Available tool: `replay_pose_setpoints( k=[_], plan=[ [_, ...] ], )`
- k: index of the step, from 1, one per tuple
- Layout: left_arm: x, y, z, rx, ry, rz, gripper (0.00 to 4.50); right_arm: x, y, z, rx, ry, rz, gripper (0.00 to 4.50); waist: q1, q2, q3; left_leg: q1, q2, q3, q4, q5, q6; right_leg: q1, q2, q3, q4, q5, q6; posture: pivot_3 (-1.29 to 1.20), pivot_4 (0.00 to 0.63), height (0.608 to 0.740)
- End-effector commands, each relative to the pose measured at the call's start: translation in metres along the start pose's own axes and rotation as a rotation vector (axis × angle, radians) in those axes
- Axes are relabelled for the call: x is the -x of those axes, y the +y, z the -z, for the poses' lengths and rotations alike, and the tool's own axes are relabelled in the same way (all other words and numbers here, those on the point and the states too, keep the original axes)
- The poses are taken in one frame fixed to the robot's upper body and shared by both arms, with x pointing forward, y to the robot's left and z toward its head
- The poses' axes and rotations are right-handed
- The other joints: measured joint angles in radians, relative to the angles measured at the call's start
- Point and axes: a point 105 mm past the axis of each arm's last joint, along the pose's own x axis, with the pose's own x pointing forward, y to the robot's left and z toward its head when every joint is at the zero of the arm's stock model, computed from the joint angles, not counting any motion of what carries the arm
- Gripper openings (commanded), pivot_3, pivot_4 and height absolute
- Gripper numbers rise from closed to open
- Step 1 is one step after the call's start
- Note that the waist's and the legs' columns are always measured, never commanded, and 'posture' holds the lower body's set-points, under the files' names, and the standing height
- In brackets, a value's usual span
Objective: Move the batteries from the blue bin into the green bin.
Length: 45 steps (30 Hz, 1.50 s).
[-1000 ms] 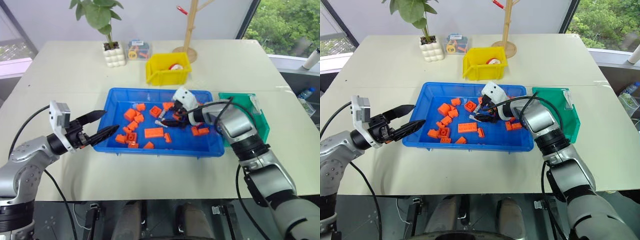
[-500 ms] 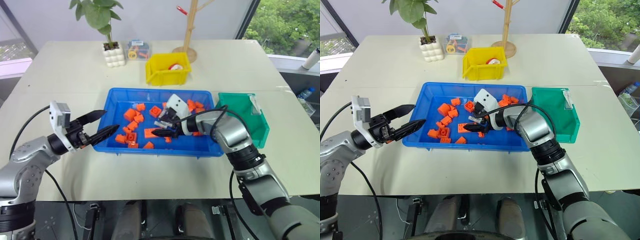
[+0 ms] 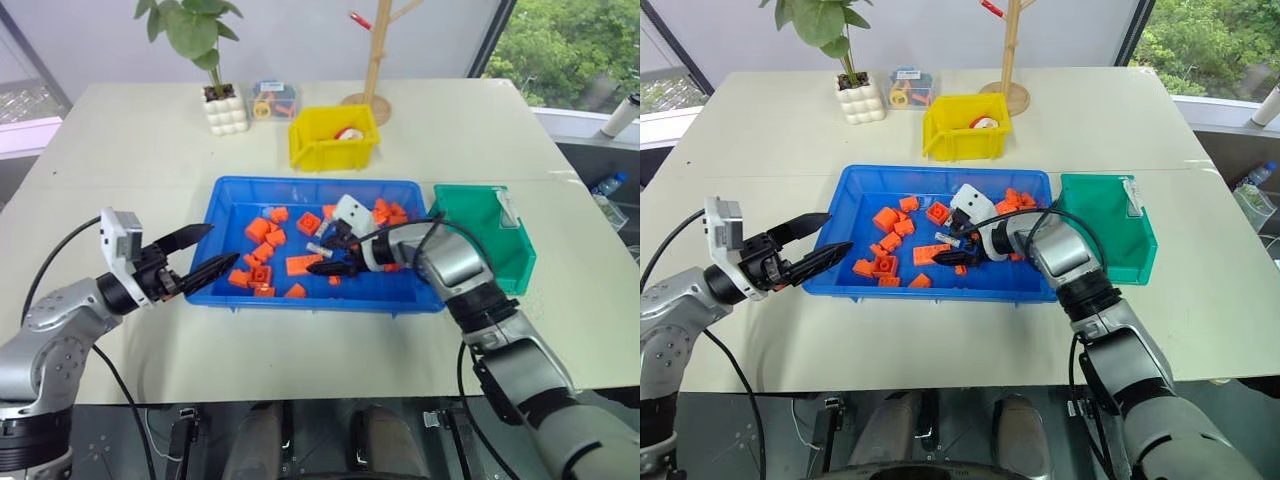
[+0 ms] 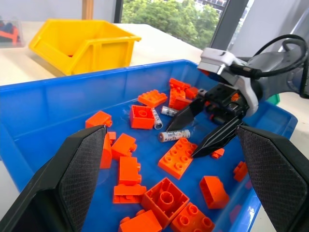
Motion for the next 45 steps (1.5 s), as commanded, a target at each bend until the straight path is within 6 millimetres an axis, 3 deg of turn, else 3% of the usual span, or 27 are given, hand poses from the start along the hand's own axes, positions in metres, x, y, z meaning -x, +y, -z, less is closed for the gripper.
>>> replay_pose_setpoints(
  k=[1, 8, 10, 16, 32, 36, 42, 45],
  plan=[
    [0.003, -0.004, -0.011, -0.048, -0.033, 0.000, 4.50, 0.004, -0.008, -0.001, 0.081, 0.029, 0.026, 3.67, 0.004, 0.000, 0.000, 0.000, 0.000, 0.000, 0.000, 0.000, 0.000, 0.000, 0.000, 0.000, 0.000, 0.000, 0.000, 0.00, 0.150, 0.739],
    [0.001, -0.005, -0.010, -0.045, -0.036, 0.000, 4.50, 0.004, -0.009, -0.003, 0.114, 0.027, 0.013, 3.67, 0.000, 0.000, 0.000, 0.000, 0.000, 0.000, 0.000, 0.000, 0.000, 0.000, 0.000, 0.000, 0.000, 0.000, 0.000, 0.00, 0.150, 0.739],
    [0.001, -0.006, -0.010, -0.045, -0.036, 0.002, 4.50, 0.004, -0.009, -0.003, 0.111, 0.025, 0.011, 3.13, 0.000, 0.000, 0.000, 0.000, 0.000, 0.000, 0.000, 0.000, 0.000, 0.000, 0.000, 0.000, 0.000, 0.000, 0.000, 0.00, 0.150, 0.739],
    [0.001, -0.006, -0.011, -0.045, -0.034, 0.005, 4.50, 0.010, -0.012, -0.005, 0.106, 0.017, 0.015, 0.77, 0.002, -0.001, -0.001, 0.000, 0.000, -0.001, 0.000, 0.000, 0.000, 0.000, 0.000, 0.000, 0.000, 0.000, 0.000, 0.00, 0.150, 0.739],
    [0.001, -0.006, -0.011, -0.043, -0.038, -0.001, 4.50, 0.010, -0.006, -0.011, 0.103, -0.012, 0.007, 0.77, 0.001, -0.001, -0.001, 0.000, 0.000, 0.000, 0.000, 0.000, 0.000, 0.000, 0.000, 0.000, 0.000, 0.000, 0.000, 0.00, 0.150, 0.739],
    [0.004, -0.004, -0.012, -0.043, -0.032, -0.004, 4.50, 0.016, -0.011, -0.026, 0.127, -0.046, 0.044, 0.77, 0.001, -0.001, -0.001, 0.000, 0.000, 0.000, 0.000, 0.000, 0.000, 0.000, 0.000, 0.000, 0.000, 0.000, 0.000, 0.00, 0.150, 0.739],
    [0.014, 0.006, -0.015, -0.065, -0.012, -0.038, 4.50, 0.023, 0.000, -0.052, 0.171, -0.106, 0.028, 0.77, 0.000, 0.000, 0.000, 0.000, 0.000, 0.000, 0.000, 0.000, 0.000, 0.000, 0.000, 0.000, 0.000, 0.000, 0.000, 0.00, 0.150, 0.739],
    [0.015, 0.006, -0.016, -0.067, -0.008, -0.038, 4.50, 0.026, 0.005, -0.065, 0.184, -0.136, 0.035, 1.56, 0.000, 0.000, 0.000, 0.000, 0.000, 0.000, 0.000, 0.000, 0.000, 0.000, 0.000, 0.000, 0.000, 0.000, 0.000, 0.00, 0.150, 0.739]
  ],
)
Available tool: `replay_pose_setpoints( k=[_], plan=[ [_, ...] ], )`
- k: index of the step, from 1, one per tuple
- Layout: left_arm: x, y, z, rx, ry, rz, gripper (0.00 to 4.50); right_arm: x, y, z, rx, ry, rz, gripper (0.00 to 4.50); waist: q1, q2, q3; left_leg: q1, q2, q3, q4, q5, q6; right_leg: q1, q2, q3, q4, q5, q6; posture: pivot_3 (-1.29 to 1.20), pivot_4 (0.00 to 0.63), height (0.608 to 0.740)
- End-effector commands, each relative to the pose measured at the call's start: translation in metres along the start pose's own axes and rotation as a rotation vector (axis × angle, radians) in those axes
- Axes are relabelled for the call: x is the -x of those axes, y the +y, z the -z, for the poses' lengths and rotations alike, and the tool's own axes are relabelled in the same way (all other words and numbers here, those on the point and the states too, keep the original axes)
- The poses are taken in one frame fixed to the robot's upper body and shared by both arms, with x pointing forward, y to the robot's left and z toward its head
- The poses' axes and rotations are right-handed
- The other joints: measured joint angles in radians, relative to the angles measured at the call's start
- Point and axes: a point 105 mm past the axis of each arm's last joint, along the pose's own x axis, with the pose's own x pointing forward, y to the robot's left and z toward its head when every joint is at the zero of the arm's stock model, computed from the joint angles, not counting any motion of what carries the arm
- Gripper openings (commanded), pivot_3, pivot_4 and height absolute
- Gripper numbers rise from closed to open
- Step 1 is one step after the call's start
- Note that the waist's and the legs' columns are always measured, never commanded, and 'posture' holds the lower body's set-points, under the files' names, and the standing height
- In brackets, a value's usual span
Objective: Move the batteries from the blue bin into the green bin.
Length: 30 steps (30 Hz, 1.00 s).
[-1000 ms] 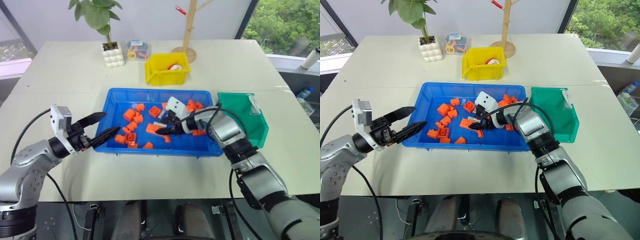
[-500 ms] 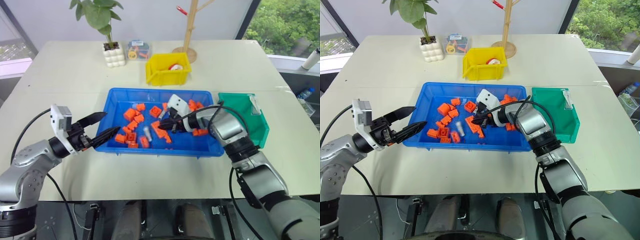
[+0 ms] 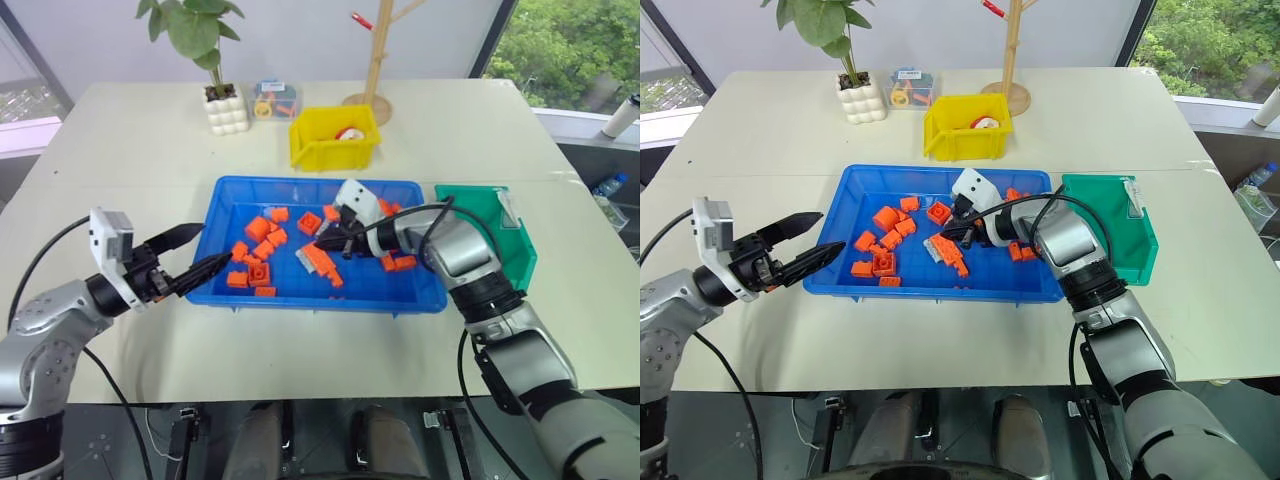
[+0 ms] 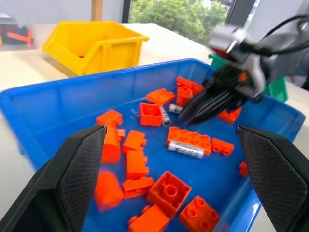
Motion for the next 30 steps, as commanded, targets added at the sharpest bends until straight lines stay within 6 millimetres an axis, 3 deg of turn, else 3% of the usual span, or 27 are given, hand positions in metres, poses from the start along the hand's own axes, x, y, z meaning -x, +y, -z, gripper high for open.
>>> replay_pose_setpoints(
  k=[1, 4, 15, 24, 30],
  plan=[
    [0.004, 0.000, -0.012, -0.040, -0.023, 0.001, 4.50, 0.008, 0.007, -0.035, 0.048, -0.094, 0.006, 2.03, 0.000, 0.000, 0.000, 0.000, 0.000, 0.000, 0.000, 0.000, 0.000, 0.000, 0.000, 0.000, 0.000, 0.000, 0.000, 0.00, 0.150, 0.739],
    [0.005, -0.001, -0.010, -0.034, -0.015, 0.004, 4.50, 0.011, 0.020, -0.039, 0.019, -0.108, -0.034, 3.53, 0.002, 0.000, 0.000, 0.000, 0.000, 0.000, 0.000, 0.000, 0.000, 0.000, 0.000, 0.000, 0.000, 0.000, 0.000, 0.00, 0.150, 0.739],
    [0.006, 0.003, -0.011, -0.041, -0.017, -0.010, 4.50, -0.006, 0.052, -0.003, -0.084, -0.034, -0.126, 3.53, 0.001, 0.000, 0.000, 0.000, 0.000, 0.000, -0.001, 0.000, 0.000, 0.000, 0.000, 0.000, 0.000, 0.000, 0.000, 0.00, 0.150, 0.739],
    [0.008, 0.000, -0.012, -0.035, -0.037, -0.036, 4.50, -0.016, 0.050, 0.020, -0.114, 0.034, -0.125, 3.53, 0.002, 0.000, 0.000, 0.000, 0.000, 0.000, 0.000, 0.000, 0.000, 0.000, 0.000, 0.000, 0.000, 0.000, 0.000, 0.00, 0.150, 0.739],
    [0.008, -0.001, -0.011, -0.037, -0.041, -0.044, 4.50, -0.015, 0.036, 0.029, -0.097, 0.065, -0.078, 3.53, 0.002, 0.000, 0.000, 0.000, 0.000, 0.000, 0.000, 0.000, 0.000, 0.000, 0.000, 0.000, 0.000, 0.000, 0.000, 0.00, 0.150, 0.739]
  ],
)
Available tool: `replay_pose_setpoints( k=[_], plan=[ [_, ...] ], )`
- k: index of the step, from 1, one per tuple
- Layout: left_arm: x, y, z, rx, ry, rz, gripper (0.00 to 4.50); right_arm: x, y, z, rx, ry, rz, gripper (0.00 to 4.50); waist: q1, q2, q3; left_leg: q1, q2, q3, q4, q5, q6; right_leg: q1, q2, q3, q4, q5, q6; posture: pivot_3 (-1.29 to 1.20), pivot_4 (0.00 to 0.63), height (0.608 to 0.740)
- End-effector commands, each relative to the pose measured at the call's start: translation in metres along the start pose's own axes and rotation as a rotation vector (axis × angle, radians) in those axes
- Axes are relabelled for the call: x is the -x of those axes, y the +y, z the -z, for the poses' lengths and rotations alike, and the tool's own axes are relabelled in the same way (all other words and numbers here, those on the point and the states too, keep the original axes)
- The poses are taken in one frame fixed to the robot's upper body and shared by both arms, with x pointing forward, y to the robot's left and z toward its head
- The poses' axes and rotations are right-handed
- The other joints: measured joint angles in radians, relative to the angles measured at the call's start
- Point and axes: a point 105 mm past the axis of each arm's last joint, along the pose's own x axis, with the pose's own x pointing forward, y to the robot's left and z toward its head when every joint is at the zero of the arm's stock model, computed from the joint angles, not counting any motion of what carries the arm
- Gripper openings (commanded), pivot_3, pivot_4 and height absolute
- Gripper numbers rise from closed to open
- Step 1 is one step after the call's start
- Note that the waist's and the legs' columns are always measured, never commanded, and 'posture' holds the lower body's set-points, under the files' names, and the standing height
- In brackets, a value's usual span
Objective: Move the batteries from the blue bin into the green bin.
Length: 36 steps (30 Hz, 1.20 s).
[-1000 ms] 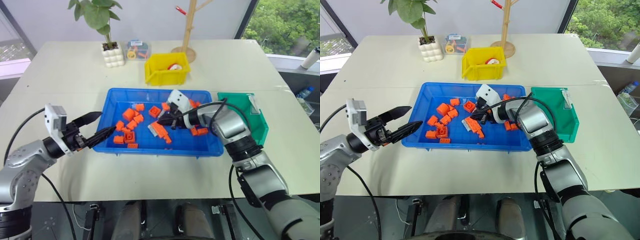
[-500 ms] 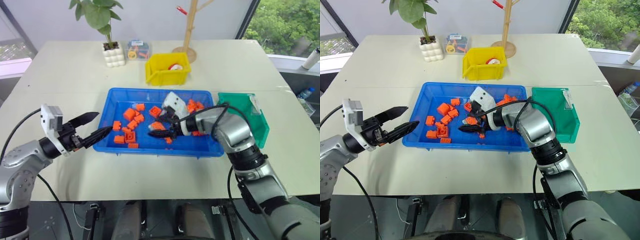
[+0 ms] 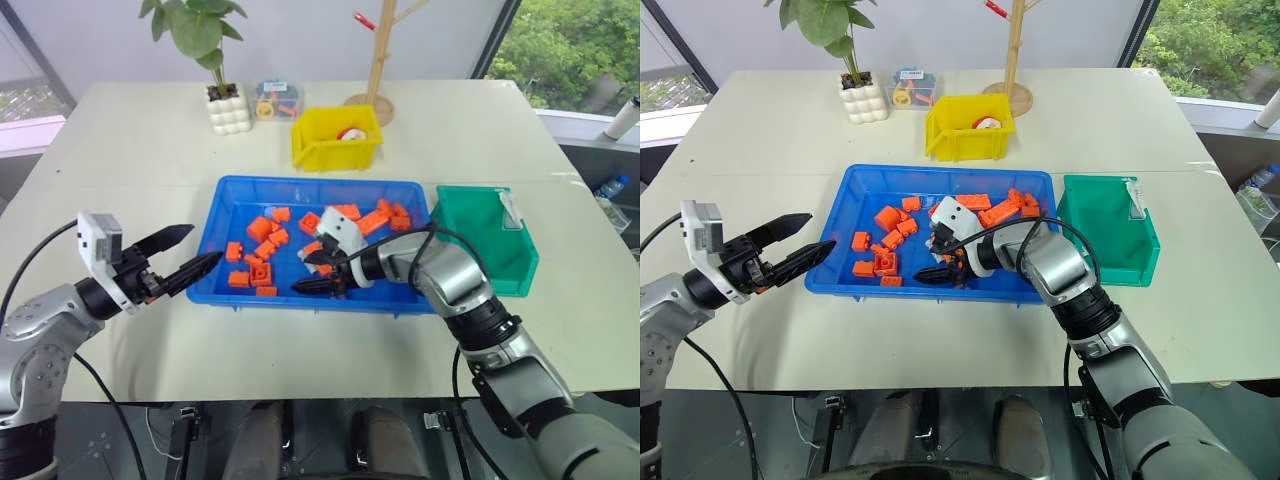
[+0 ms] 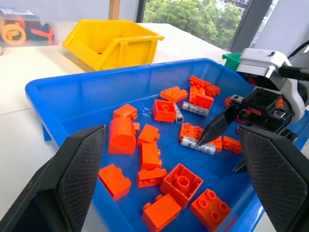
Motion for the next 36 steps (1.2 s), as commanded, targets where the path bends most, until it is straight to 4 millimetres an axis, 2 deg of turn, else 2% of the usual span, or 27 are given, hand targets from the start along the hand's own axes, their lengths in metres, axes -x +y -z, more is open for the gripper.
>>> replay_pose_setpoints(
  k=[1, 7, 13, 17, 22, 28, 33, 36],
  plan=[
    [0.003, -0.004, -0.011, -0.042, -0.034, 0.003, 4.50, 0.003, -0.010, 0.000, 0.015, 0.010, 0.035, 3.53, 0.000, 0.000, 0.000, 0.000, 0.000, 0.000, 0.000, 0.000, 0.000, 0.000, 0.000, 0.000, 0.000, 0.000, 0.000, 0.00, 0.150, 0.739],
    [0.000, -0.006, -0.008, -0.034, -0.033, 0.011, 4.50, 0.005, -0.011, -0.008, 0.011, -0.022, 0.037, 3.53, 0.000, 0.000, 0.000, 0.000, 0.000, 0.000, 0.000, 0.000, 0.000, 0.000, 0.000, 0.000, 0.000, 0.000, 0.000, 0.00, 0.150, 0.739],
    [-0.002, -0.007, -0.008, -0.031, -0.034, 0.018, 4.50, 0.005, -0.014, -0.001, 0.004, -0.007, 0.052, 3.53, 0.000, 0.000, 0.000, 0.000, 0.000, 0.000, 0.000, 0.000, 0.000, 0.000, 0.000, 0.000, 0.000, 0.000, 0.000, 0.00, 0.150, 0.739],
    [0.000, -0.008, -0.006, -0.028, -0.026, 0.017, 4.50, 0.010, -0.021, -0.018, -0.001, -0.063, 0.093, 3.53, 0.000, 0.000, 0.000, 0.000, 0.000, 0.000, 0.000, 0.000, 0.000, 0.000, 0.000, 0.000, 0.000, 0.000, 0.000, 0.00, 0.150, 0.739],
    [-0.001, -0.006, -0.006, -0.028, -0.022, 0.022, 4.50, 0.009, -0.014, -0.028, 0.008, -0.095, 0.072, 3.53, -0.001, 0.000, 0.000, 0.000, 0.000, 0.000, 0.000, 0.000, 0.000, 0.000, 0.000, 0.000, 0.000, 0.000, 0.000, 0.00, 0.150, 0.739],
    [-0.003, -0.006, -0.006, -0.026, -0.024, 0.027, 4.50, 0.005, -0.013, -0.024, -0.012, -0.097, 0.074, 3.53, 0.000, 0.000, 0.000, 0.000, 0.000, 0.000, 0.000, 0.000, 0.000, 0.000, 0.000, 0.000, 0.000, 0.000, 0.000, 0.00, 0.150, 0.739],
    [-0.004, -0.008, -0.005, -0.022, -0.027, 0.029, 4.50, 0.001, -0.025, -0.012, -0.015, -0.065, 0.117, 3.53, -0.001, 0.000, 0.000, 0.000, 0.000, 0.000, 0.000, 0.000, 0.000, 0.000, 0.000, 0.000, 0.000, 0.000, 0.000, 0.00, 0.150, 0.739],
    [-0.004, -0.010, -0.004, -0.018, -0.028, 0.029, 4.50, 0.004, -0.032, -0.018, -0.006, -0.082, 0.144, 3.53, -0.001, 0.000, 0.000, 0.000, 0.000, 0.000, 0.000, 0.000, 0.000, 0.000, 0.000, 0.000, 0.000, 0.000, 0.000, 0.00, 0.150, 0.739]
  ],
)
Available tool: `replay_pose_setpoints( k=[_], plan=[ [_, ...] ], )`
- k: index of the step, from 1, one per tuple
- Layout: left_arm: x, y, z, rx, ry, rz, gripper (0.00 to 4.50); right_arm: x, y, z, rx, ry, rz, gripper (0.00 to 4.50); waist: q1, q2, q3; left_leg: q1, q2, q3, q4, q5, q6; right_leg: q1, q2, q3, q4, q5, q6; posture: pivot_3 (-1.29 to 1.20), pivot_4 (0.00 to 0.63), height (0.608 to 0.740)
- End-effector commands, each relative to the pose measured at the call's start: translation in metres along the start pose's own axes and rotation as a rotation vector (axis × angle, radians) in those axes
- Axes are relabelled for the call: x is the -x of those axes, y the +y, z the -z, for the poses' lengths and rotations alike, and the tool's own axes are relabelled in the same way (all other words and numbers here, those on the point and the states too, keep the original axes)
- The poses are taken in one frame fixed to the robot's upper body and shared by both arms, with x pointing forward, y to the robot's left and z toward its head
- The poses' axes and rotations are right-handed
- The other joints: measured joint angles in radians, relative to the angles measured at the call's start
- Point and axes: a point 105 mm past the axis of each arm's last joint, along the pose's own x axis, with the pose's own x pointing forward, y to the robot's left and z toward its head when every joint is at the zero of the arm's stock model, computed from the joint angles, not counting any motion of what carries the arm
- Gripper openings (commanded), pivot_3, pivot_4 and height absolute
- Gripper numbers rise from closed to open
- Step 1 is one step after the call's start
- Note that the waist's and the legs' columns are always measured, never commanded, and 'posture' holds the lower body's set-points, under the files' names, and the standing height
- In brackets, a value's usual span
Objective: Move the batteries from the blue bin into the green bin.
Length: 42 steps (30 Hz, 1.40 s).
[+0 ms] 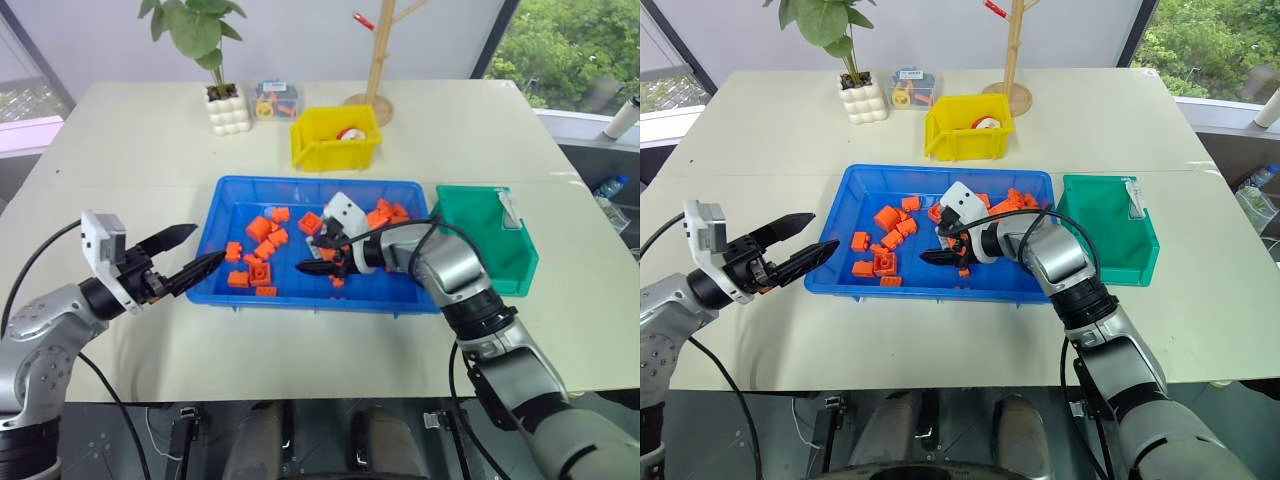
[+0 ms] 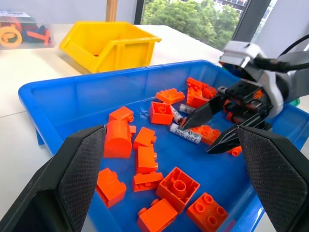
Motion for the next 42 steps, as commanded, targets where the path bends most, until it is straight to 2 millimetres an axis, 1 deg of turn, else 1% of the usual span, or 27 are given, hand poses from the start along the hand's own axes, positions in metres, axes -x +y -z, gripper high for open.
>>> replay_pose_setpoints(
  k=[1, 3, 7, 11, 12, 18, 20, 23, 25, 30, 36, 38, 39, 41, 42],
  plan=[
    [-0.001, -0.007, -0.006, -0.026, -0.019, 0.018, 4.50, 0.003, -0.007, -0.015, 0.015, -0.042, 0.026, 3.53, 0.000, 0.000, 0.000, 0.000, 0.000, 0.000, 0.000, 0.000, 0.000, 0.000, 0.000, 0.000, 0.000, 0.000, 0.000, 0.00, 0.150, 0.739],
    [0.000, -0.007, -0.005, -0.025, -0.020, 0.016, 4.50, 0.004, -0.006, -0.018, 0.018, -0.050, 0.021, 3.53, 0.001, 0.000, 0.000, 0.000, 0.000, 0.000, 0.000, 0.000, 0.000, 0.000, 0.000, 0.000, 0.000, 0.000, 0.000, 0.00, 0.150, 0.739],
    [-0.001, -0.009, -0.004, -0.021, -0.020, 0.019, 4.50, 0.002, -0.006, -0.014, 0.018, -0.042, 0.022, 3.53, 0.000, 0.000, 0.000, 0.000, 0.000, 0.000, 0.000, 0.000, 0.000, 0.000, 0.000, 0.000, 0.000, 0.000, 0.000, 0.00, 0.150, 0.739],
    [-0.001, -0.009, -0.004, -0.020, -0.021, 0.021, 4.50, 0.003, -0.009, -0.018, 0.010, -0.058, 0.037, 3.53, 0.000, 0.000, 0.000, 0.000, 0.000, 0.000, 0.000, 0.000, 0.000, 0.000, 0.000, 0.000, 0.000, 0.000, 0.000, 0.00, 0.150, 0.739],
    [-0.001, -0.009, -0.004, -0.019, -0.020, 0.022, 4.50, 0.003, -0.010, -0.017, 0.011, -0.053, 0.041, 3.53, 0.000, 0.000, 0.000, 0.000, 0.000, 0.000, 0.000, 0.000, 0.000, 0.000, 0.000, 0.000, 0.000, 0.000, 0.000, 0.00, 0.150, 0.739],
    [-0.003, -0.011, -0.004, -0.018, -0.020, 0.026, 4.50, -0.001, -0.019, 0.006, -0.008, 0.008, 0.072, 3.53, 0.000, 0.000, 0.000, 0.000, 0.000, 0.000, 0.000, 0.000, 0.000, 0.000, 0.000, 0.000, 0.000, 0.000, 0.000, 0.00, 0.150, 0.739],
    [-0.002, -0.011, -0.004, -0.018, -0.020, 0.025, 4.50, -0.002, -0.021, 0.008, -0.011, 0.011, 0.080, 3.53, 0.000, 0.000, 0.000, 0.000, 0.000, 0.000, 0.000, 0.000, 0.000, 0.000, 0.000, 0.000, 0.000, 0.000, 0.000, 0.00, 0.150, 0.739],
    [-0.002, -0.011, -0.003, -0.016, -0.020, 0.024, 4.50, -0.003, -0.022, 0.005, -0.012, -0.001, 0.083, 3.53, 0.000, 0.000, 0.000, 0.000, 0.000, 0.000, 0.000, 0.000, 0.000, 0.000, 0.000, 0.000, 0.000, 0.000, 0.000, 0.00, 0.150, 0.739],
    [-0.001, -0.012, -0.003, -0.015, -0.018, 0.022, 4.50, -0.003, -0.020, 0.004, -0.009, 0.000, 0.074, 3.53, 0.000, 0.000, 0.000, 0.000, 0.000, 0.000, 0.000, 0.000, 0.000, 0.000, 0.000, 0.000, 0.000, 0.000, 0.000, 0.00, 0.150, 0.739],
    [-0.002, -0.011, -0.003, -0.018, -0.021, 0.018, 4.50, -0.012, -0.007, 0.016, 0.018, 0.053, 0.034, 3.53, -0.001, 0.000, 0.000, 0.000, 0.000, 0.000, 0.000, 0.000, 0.000, 0.000, 0.000, 0.000, 0.000, 0.000, 0.000, 0.00, 0.150, 0.739],
    [-0.002, -0.011, -0.004, -0.020, -0.029, 0.018, 4.50, -0.019, 0.004, 0.014, 0.121, 0.106, 0.012, 3.53, -0.001, 0.000, 0.000, 0.000, 0.000, 0.000, 0.000, 0.000, 0.000, 0.000, 0.000, 0.000, 0.000, 0.000, 0.000, 0.00, 0.150, 0.739],
    [-0.003, -0.012, -0.003, -0.020, -0.032, 0.016, 4.50, -0.020, 0.006, 0.014, 0.148, 0.118, 0.008, 3.01, -0.001, 0.000, 0.000, 0.000, 0.000, 0.000, 0.000, 0.000, 0.000, 0.000, 0.000, 0.000, 0.000, 0.000, 0.000, 0.00, 0.150, 0.739],
    [-0.003, -0.012, -0.003, -0.019, -0.033, 0.015, 4.50, -0.021, 0.007, 0.014, 0.156, 0.121, 0.006, 2.64, -0.001, 0.000, 0.000, 0.000, 0.000, 0.000, 0.000, 0.000, 0.000, 0.000, 0.000, 0.000, 0.000, 0.000, 0.000, 0.00, 0.150, 0.739],
    [-0.004, -0.012, -0.003, -0.018, -0.036, 0.014, 4.50, -0.022, 0.007, 0.013, 0.160, 0.120, 0.004, 1.82, -0.001, 0.000, 0.000, 0.000, 0.000, 0.000, 0.000, 0.000, 0.000, 0.000, 0.000, 0.000, 0.000, 0.000, 0.000, 0.00, 0.150, 0.739],
    [-0.004, -0.013, -0.002, -0.018, -0.036, 0.013, 4.50, -0.022, 0.006, 0.012, 0.160, 0.115, 0.008, 1.22, -0.001, 0.000, 0.000, 0.000, 0.000, 0.000, 0.000, 0.000, 0.000, 0.000, 0.000, 0.000, 0.000, 0.000, 0.000, 0.00, 0.150, 0.739]
  ],
)
